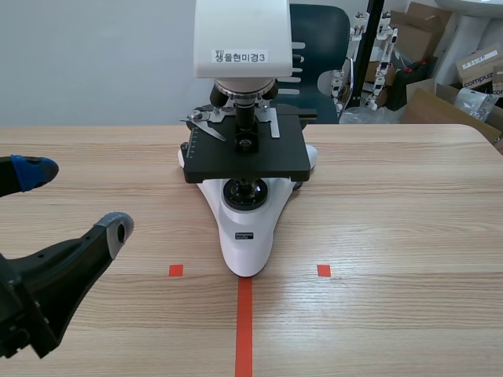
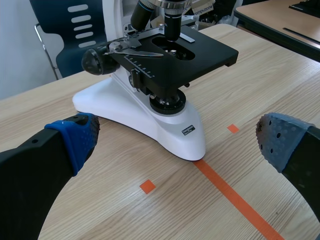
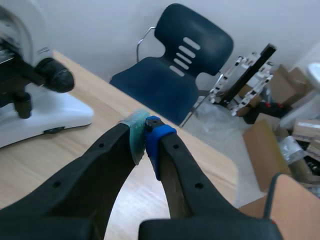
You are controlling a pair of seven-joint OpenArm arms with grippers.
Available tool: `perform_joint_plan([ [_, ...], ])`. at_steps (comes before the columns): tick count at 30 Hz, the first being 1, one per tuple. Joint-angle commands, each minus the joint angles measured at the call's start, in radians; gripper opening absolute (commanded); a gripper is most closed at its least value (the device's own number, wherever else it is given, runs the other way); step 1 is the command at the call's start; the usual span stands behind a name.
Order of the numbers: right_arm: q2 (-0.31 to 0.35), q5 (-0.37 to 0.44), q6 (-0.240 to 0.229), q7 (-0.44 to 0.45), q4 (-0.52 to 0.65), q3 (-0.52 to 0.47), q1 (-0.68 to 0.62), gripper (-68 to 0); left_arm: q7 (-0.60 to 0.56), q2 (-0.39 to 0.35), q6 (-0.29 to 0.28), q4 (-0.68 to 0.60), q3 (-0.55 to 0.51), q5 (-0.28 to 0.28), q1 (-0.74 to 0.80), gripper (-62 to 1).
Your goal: Point at the eyepiece
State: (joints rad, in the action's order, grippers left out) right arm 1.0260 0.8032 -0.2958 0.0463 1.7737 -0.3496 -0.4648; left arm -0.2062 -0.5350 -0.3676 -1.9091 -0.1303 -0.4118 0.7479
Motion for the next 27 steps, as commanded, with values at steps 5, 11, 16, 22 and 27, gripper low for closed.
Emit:
perform_joint_plan([
  [5, 0.008, 0.022, -0.084, -0.052, -0.004, -0.008, 0.185, -66.8, -0.014, 0.003, 0.006, -0.013, 0.006, -0.007, -0.003, 1.4],
  [11, 0.021, 0.092, -0.094, -0.100, -0.004, 0.055, 0.296, -66.8, -0.013, 0.003, 0.006, -0.013, 0.006, -0.007, -0.003, 1.4],
  [16, 0.021, 0.098, -0.083, -0.136, -0.004, 0.156, 0.382, -66.8, -0.013, 0.003, 0.006, -0.013, 0.006, -0.007, -0.003, 1.4],
  [22, -0.018, 0.098, -0.041, -0.198, -0.005, 0.270, 0.515, -66.8, -0.013, 0.003, 0.006, -0.013, 0.006, -0.007, -0.003, 1.4],
  [27, -0.084, 0.099, -0.042, -0.269, -0.030, 0.359, 0.667, -66.8, -0.013, 0.003, 0.006, -0.013, 0.006, -0.007, -0.003, 1.4],
])
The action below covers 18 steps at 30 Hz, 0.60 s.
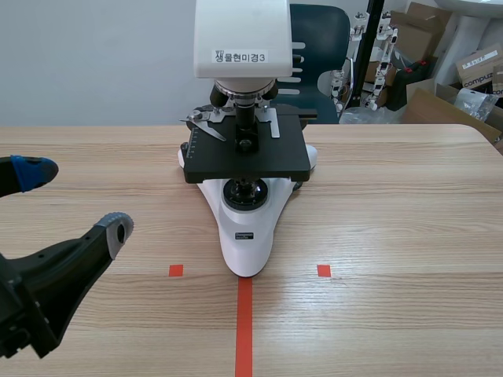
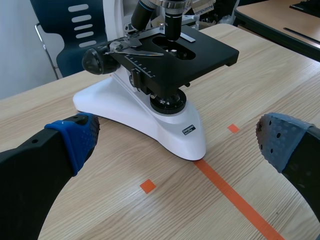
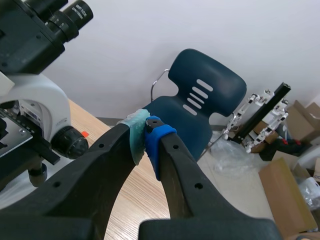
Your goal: Point at the eyepiece
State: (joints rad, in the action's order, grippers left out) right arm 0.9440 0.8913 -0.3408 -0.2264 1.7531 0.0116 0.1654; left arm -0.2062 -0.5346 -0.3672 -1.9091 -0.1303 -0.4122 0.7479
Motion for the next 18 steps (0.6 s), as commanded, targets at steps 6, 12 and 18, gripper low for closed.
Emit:
perform_joint_plan([
  [6, -0.115, 0.011, -0.005, -0.097, -0.103, 0.114, 0.233, -66.8, -0.013, 0.002, 0.005, -0.013, 0.006, -0.006, -0.003, 1.4],
  [12, -0.233, 0.049, -0.027, -0.205, -0.198, 0.173, 0.368, -66.8, -0.013, 0.002, 0.005, -0.013, 0.006, -0.006, -0.003, 1.4],
  [18, -0.273, 0.147, -0.026, -0.239, -0.219, 0.177, 0.440, -66.8, -0.013, 0.002, 0.005, -0.013, 0.006, -0.006, -0.003, 1.4],
])
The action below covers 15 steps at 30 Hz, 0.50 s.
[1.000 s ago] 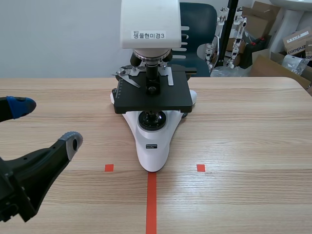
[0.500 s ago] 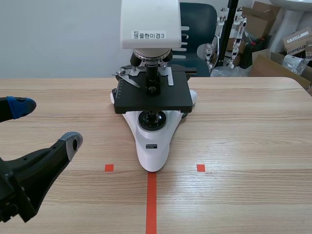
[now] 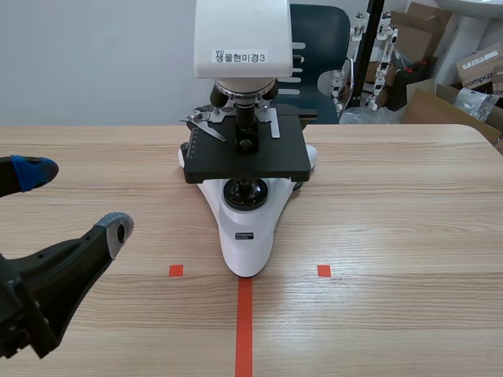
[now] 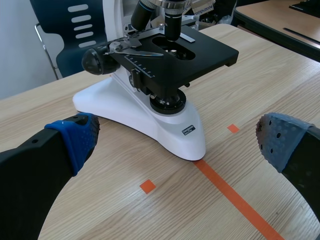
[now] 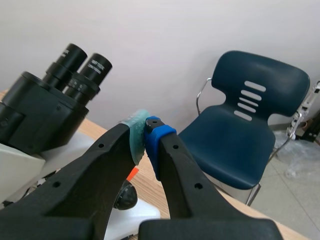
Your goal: Point at the eyepiece
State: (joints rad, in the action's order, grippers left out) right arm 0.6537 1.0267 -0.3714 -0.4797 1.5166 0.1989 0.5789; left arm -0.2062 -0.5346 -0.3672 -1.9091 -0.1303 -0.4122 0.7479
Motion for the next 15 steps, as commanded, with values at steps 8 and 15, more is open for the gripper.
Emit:
perform_joint_plan([
  [8, 0.001, 0.034, 0.012, 0.014, -0.083, 0.111, 0.135, -66.8, -0.013, 0.002, 0.006, -0.013, 0.006, -0.006, -0.003, 1.4],
  [15, -0.052, 0.062, 0.011, 0.018, -0.211, 0.117, 0.178, -66.8, -0.013, 0.002, 0.006, -0.013, 0.006, -0.006, -0.003, 1.4],
])
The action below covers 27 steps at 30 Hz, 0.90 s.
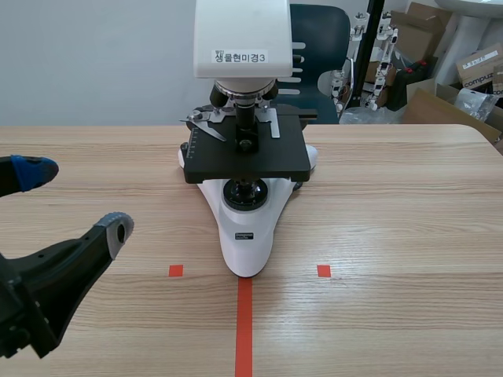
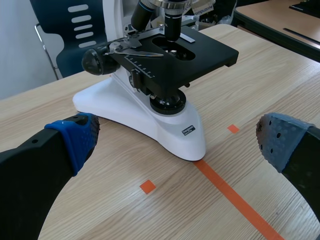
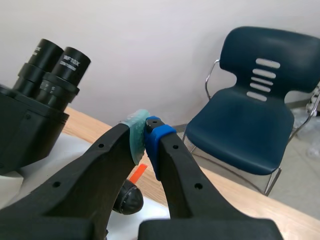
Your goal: Point at the eyepiece
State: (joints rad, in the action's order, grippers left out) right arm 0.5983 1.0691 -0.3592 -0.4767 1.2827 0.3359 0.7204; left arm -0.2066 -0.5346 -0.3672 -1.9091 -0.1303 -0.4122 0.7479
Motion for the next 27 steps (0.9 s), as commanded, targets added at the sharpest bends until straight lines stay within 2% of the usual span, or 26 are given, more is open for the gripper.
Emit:
perform_joint_plan([
  [1, -0.003, 0.024, 0.000, 0.015, 0.015, -0.019, 0.042, -66.8, -0.012, 0.002, 0.006, -0.013, 0.006, -0.006, -0.003, 1.4],
  [18, -0.110, 0.039, 0.003, -0.008, -0.008, -0.014, 0.080, -66.8, -0.011, 0.002, 0.006, -0.013, 0.006, -0.006, -0.003, 1.4],
  [27, -0.139, 0.039, 0.004, -0.008, -0.014, -0.014, 0.080, -66.8, -0.012, 0.002, 0.006, -0.013, 0.006, -0.006, -0.003, 1.4],
])
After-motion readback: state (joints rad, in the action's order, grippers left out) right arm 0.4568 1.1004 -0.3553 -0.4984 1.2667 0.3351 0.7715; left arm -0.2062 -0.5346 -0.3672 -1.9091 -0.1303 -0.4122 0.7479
